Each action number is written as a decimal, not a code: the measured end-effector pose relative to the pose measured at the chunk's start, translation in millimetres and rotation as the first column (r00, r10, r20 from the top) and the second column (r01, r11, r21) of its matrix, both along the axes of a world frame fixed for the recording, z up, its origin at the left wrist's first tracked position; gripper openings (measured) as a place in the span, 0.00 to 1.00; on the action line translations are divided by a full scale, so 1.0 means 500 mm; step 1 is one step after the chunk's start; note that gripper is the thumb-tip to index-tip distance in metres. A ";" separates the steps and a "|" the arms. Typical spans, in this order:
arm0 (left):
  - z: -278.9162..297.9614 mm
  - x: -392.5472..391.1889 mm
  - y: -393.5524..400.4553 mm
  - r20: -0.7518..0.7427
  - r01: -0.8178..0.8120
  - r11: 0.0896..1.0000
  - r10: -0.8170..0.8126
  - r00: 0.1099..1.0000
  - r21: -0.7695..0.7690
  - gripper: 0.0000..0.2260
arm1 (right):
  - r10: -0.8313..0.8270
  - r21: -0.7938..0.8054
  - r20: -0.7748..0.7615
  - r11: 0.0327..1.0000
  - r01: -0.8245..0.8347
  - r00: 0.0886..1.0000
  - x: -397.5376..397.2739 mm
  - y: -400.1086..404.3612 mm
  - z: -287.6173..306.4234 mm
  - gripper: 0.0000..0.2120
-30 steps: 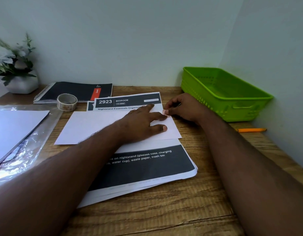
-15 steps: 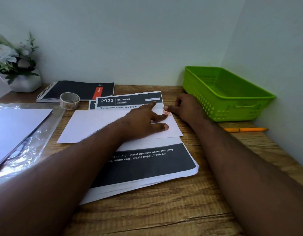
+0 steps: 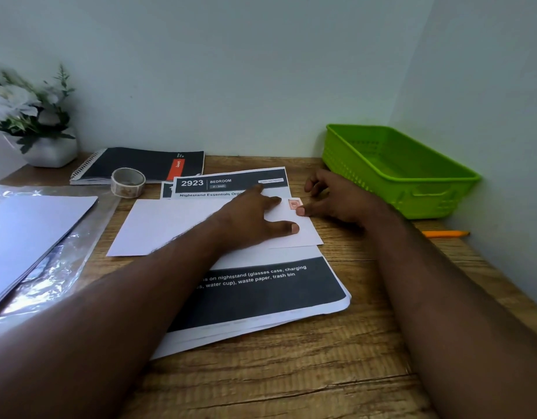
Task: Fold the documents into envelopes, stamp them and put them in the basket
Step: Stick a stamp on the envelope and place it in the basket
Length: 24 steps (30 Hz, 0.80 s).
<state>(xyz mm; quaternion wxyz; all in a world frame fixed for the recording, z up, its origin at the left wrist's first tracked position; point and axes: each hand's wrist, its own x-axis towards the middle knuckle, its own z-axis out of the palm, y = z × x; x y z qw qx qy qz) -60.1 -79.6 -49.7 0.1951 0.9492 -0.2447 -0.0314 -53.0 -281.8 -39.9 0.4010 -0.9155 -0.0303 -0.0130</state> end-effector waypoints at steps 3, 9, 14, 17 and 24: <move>0.002 0.000 -0.001 -0.006 0.006 1.000 -0.006 1.000 0.003 0.36 | -0.058 0.103 0.029 0.993 0.055 0.998 0.003 -0.002 -0.005 0.19; 0.004 -0.002 -0.002 -0.015 0.020 1.000 -0.020 1.000 0.012 0.34 | -0.171 0.025 0.204 0.985 0.169 0.964 0.041 0.034 -0.036 0.19; 0.009 -0.003 -0.002 -0.019 0.024 0.999 -0.023 1.000 0.026 0.32 | -0.284 -0.176 0.338 0.918 0.357 0.897 0.061 0.055 -0.050 0.22; 0.007 -0.004 -0.003 -0.022 0.019 1.000 -0.018 1.000 0.021 0.33 | -0.335 -0.186 0.390 0.884 0.429 0.858 0.062 0.060 -0.051 0.22; 0.004 -0.006 -0.003 -0.028 0.017 0.998 -0.016 0.999 0.062 0.35 | -0.114 -0.021 0.122 0.993 0.117 0.986 0.019 0.024 -0.024 0.25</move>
